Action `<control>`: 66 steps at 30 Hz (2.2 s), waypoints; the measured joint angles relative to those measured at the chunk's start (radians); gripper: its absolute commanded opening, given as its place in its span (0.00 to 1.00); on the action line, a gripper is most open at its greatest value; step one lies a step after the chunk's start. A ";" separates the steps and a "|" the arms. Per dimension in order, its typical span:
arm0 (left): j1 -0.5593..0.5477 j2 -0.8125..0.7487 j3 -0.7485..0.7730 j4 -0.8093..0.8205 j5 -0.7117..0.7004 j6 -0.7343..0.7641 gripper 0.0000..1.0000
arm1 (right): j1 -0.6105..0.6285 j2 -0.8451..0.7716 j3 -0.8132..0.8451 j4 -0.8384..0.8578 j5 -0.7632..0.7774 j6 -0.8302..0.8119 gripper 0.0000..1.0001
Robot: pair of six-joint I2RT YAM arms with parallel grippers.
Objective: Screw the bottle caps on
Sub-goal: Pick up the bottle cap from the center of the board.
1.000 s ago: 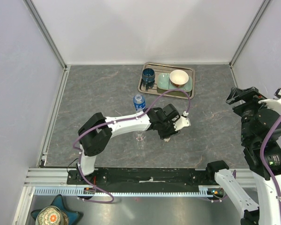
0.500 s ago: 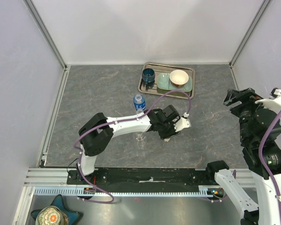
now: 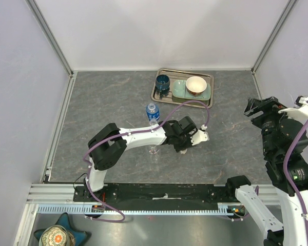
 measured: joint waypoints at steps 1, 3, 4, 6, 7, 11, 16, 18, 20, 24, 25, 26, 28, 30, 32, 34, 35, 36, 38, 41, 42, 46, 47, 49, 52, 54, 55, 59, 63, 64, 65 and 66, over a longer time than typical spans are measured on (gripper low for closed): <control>0.000 0.001 0.000 0.004 -0.002 0.004 0.26 | 0.000 0.000 0.000 0.000 -0.004 0.000 0.75; 0.000 0.002 -0.002 0.015 -0.001 0.008 0.25 | 0.000 0.000 -0.002 0.000 -0.011 0.000 0.75; 0.000 0.003 -0.003 0.020 -0.001 0.008 0.21 | 0.000 0.000 -0.002 0.000 -0.014 0.000 0.74; 0.000 0.003 -0.006 0.026 -0.001 0.010 0.15 | 0.000 0.000 -0.003 0.000 -0.016 0.000 0.74; 0.000 0.003 -0.006 0.030 -0.001 0.012 0.12 | 0.000 -0.001 -0.003 0.000 -0.019 0.000 0.74; 0.000 0.003 -0.018 0.060 -0.003 0.018 0.02 | 0.000 -0.005 -0.005 -0.003 -0.019 0.000 0.73; 0.000 0.002 -0.025 0.078 -0.003 0.021 0.02 | 0.000 -0.006 -0.007 -0.004 -0.026 0.000 0.73; 0.000 0.002 -0.027 0.081 -0.003 0.021 0.02 | 0.000 -0.006 -0.009 -0.004 -0.030 0.000 0.73; 0.000 -0.001 -0.031 0.085 -0.003 0.021 0.02 | 0.000 -0.006 -0.011 -0.004 -0.034 0.000 0.73; 0.000 -0.007 -0.039 0.091 -0.003 0.021 0.02 | 0.000 -0.006 -0.011 -0.003 -0.038 0.000 0.73; 0.000 -0.008 -0.039 0.091 -0.004 0.021 0.02 | 0.000 -0.006 -0.011 -0.003 -0.038 0.000 0.73; 0.000 -0.009 -0.040 0.091 -0.006 0.022 0.02 | 0.000 -0.006 -0.011 -0.003 -0.038 0.000 0.72; 0.000 -0.014 -0.040 0.077 -0.013 0.022 0.02 | 0.000 -0.006 -0.015 -0.002 -0.042 0.000 0.71; 0.002 -0.022 -0.040 0.056 -0.020 0.022 0.02 | 0.000 -0.006 -0.023 0.002 -0.048 0.000 0.70; 0.008 -0.038 -0.034 0.022 -0.021 0.022 0.02 | 0.000 -0.006 -0.041 0.011 -0.059 -0.001 0.68; 0.018 -0.063 -0.015 -0.013 -0.014 0.019 0.02 | 0.000 -0.006 -0.064 0.014 -0.072 -0.002 0.68; 0.027 -0.081 0.006 -0.037 0.000 0.012 0.02 | 0.000 -0.006 -0.076 0.014 -0.079 -0.002 0.69; 0.039 -0.098 0.029 -0.052 0.011 0.004 0.02 | 0.000 -0.006 -0.085 0.014 -0.092 -0.003 0.70; 0.069 -0.130 0.090 -0.080 0.047 -0.020 0.02 | 0.000 -0.006 -0.106 0.023 -0.123 -0.009 0.78; 0.140 -0.190 0.196 -0.122 0.138 -0.076 0.02 | 0.000 -0.010 -0.129 0.048 -0.191 -0.024 0.87; 0.175 -0.211 0.240 -0.130 0.174 -0.102 0.02 | 0.000 -0.012 -0.137 0.061 -0.220 -0.029 0.89; 0.334 -0.285 0.412 -0.157 0.362 -0.233 0.02 | 0.000 -0.039 -0.223 0.224 -0.431 -0.063 0.98; 0.375 -0.303 0.445 -0.155 0.413 -0.276 0.02 | 0.000 -0.053 -0.264 0.284 -0.500 -0.068 0.98; 0.447 -0.350 0.479 -0.139 0.494 -0.360 0.02 | 0.000 -0.080 -0.360 0.425 -0.631 -0.079 0.98; 0.492 -0.429 0.468 -0.098 0.586 -0.471 0.02 | 0.000 -0.073 -0.436 0.610 -0.791 -0.077 0.98; 0.499 -0.476 0.453 -0.071 0.658 -0.551 0.02 | 0.001 -0.032 -0.447 0.761 -0.893 -0.056 0.98; 0.503 -0.492 0.449 -0.045 0.695 -0.599 0.02 | 0.001 -0.011 -0.446 0.829 -0.924 -0.047 0.98; 0.531 -0.534 0.359 0.141 0.844 -0.832 0.02 | 0.029 0.108 -0.411 1.079 -1.044 -0.017 0.97; 0.563 -0.522 0.248 0.302 0.932 -1.047 0.02 | 0.116 0.214 -0.334 1.186 -1.110 -0.031 0.96; 0.565 -0.514 0.235 0.318 0.943 -1.072 0.02 | 0.134 0.225 -0.324 1.189 -1.112 -0.039 0.95; 0.565 -0.507 0.224 0.334 0.949 -1.095 0.02 | 0.161 0.237 -0.312 1.188 -1.114 -0.058 0.95; 0.565 -0.500 0.210 0.351 0.954 -1.120 0.02 | 0.193 0.248 -0.299 1.183 -1.115 -0.082 0.95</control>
